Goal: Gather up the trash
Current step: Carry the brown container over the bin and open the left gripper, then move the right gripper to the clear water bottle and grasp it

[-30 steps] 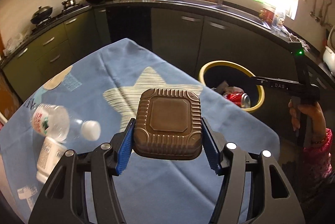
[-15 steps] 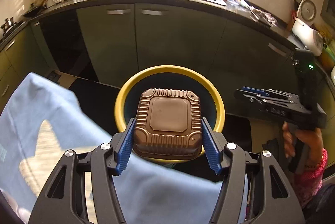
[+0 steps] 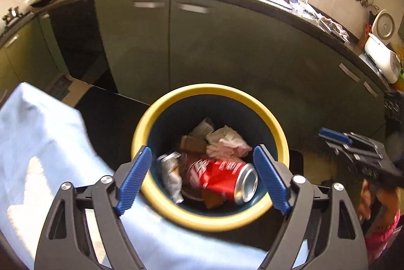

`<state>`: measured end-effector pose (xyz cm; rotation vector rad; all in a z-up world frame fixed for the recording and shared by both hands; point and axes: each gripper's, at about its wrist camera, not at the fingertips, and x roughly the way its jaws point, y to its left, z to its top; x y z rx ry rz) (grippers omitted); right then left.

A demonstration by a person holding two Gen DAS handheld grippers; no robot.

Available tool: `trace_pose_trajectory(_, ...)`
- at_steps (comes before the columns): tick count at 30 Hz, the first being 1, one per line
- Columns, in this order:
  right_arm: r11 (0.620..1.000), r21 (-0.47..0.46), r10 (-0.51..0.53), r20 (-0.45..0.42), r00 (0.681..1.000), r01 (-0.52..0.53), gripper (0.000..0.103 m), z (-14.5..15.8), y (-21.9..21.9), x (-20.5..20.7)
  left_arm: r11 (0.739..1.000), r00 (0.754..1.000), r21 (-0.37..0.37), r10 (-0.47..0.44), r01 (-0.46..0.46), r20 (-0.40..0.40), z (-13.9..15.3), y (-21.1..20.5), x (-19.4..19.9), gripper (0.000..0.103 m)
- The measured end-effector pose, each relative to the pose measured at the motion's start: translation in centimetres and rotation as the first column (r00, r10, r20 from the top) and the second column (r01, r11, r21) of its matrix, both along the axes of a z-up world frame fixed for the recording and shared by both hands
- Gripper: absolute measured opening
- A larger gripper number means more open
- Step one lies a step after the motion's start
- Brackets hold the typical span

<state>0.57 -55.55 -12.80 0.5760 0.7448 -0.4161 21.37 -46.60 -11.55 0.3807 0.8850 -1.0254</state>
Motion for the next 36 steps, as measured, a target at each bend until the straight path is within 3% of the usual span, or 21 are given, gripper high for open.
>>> trace_pose_trajectory(6, 0.999, 0.000, 0.049, -0.020, 0.999, -0.049, 0.039, -0.2, 1.6, 1.7, 0.998, 0.998, -0.051, 0.049, -0.047, 0.041, 1.6, 8.3, -2.0, 0.090)
trace_pose_trajectory(15, 0.982, -0.030, 0.188, -0.040, 0.981, -0.189, 0.039, 0.9, 6.5, 5.9, 0.990, 0.990, -0.054, 0.134, -0.131, 0.045, 0.9, 19.3, -3.1, 0.090)
trace_pose_trajectory(19, 0.955, -0.049, 0.292, -0.041, 0.956, -0.294, 0.038, 2.1, 10.0, 8.9, 0.982, 0.981, -0.054, 0.186, -0.184, 0.047, 0.3, 23.7, -3.5, 0.090)
trace_pose_trajectory(22, 0.914, -0.056, 0.401, -0.039, 0.915, -0.402, 0.038, 2.9, 13.8, 11.9, 0.969, 0.970, -0.066, 0.240, -0.237, 0.029, 0.0, 27.1, -3.8, 0.090)
trace_pose_trajectory(26, 0.810, -0.059, 0.582, -0.047, 0.812, -0.583, 0.038, 3.8, 20.1, 16.0, 0.951, 0.953, -0.077, 0.302, -0.299, 0.031, -0.3, 31.6, -4.1, 0.090)
trace_pose_trajectory(33, 0.572, -0.067, 0.815, -0.070, 0.575, -0.818, 0.039, 6.6, 31.1, 21.4, 0.925, 0.928, -0.093, 0.372, -0.369, 0.017, -1.4, 37.9, -3.8, 0.091)
trace_pose_trajectory(34, 0.530, -0.073, 0.841, -0.080, 0.534, -0.845, 0.039, 7.1, 32.9, 22.3, 0.922, 0.925, -0.095, 0.379, -0.375, 0.018, -1.5, 38.3, -3.9, 0.091)
trace_pose_trajectory(36, 0.475, -0.083, 0.869, -0.110, 0.482, -0.876, 0.047, 7.7, 35.4, 23.6, 0.916, 0.920, -0.106, 0.391, -0.387, 0.028, -1.5, 39.4, -4.1, 0.091)
